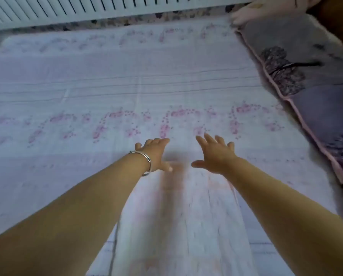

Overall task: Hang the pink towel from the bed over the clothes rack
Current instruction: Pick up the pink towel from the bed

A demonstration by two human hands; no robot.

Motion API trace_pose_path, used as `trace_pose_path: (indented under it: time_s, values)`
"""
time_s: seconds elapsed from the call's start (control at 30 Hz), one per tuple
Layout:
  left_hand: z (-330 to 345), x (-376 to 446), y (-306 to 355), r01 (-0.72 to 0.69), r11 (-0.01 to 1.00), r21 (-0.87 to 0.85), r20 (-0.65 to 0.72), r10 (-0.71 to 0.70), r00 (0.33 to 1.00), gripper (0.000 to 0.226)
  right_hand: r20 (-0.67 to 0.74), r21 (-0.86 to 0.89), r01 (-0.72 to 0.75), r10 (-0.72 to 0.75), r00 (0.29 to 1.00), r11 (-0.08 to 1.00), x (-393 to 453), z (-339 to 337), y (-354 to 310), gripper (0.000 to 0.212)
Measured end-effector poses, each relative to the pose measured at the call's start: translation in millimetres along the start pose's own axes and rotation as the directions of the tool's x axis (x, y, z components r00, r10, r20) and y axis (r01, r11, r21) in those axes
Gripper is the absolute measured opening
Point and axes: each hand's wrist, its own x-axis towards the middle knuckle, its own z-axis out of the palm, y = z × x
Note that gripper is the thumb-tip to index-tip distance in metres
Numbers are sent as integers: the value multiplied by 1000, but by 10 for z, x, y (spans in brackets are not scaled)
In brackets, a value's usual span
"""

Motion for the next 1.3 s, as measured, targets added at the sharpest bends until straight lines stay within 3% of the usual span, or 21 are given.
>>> trace_pose_path:
  time_s: [0.2, 0.43, 0.63, 0.83, 1.0, 1.3]
  values:
    - [502, 453, -188, 60, 984, 170, 123, -81, 989, 94, 122, -97, -71, 82, 989, 993, 350, 629, 148, 86]
    - [820, 720, -371, 76, 944, 321, 172, -137, 976, 85, 144, -206, -124, 155, 977, 971, 623, 936, 180, 81]
    - [814, 660, -346, 65, 955, 291, 272, -148, 951, 58, 160, -168, -110, 138, 978, 980, 570, 944, 84, 47]
    - [731, 232, -377, 26, 985, 169, 277, -73, 958, 48, 139, -52, -64, 71, 988, 997, 223, 761, -28, 38]
    - [490, -417, -470, 8, 1000, 28, 272, -15, 962, 55, 184, -46, 18, -9, 983, 999, -291, 308, -286, 23]
    - [-306, -2081, -747, 16, 999, -45, 250, -4, 968, 40, 181, -156, 137, -108, 977, 978, -1508, -604, -1230, 33]
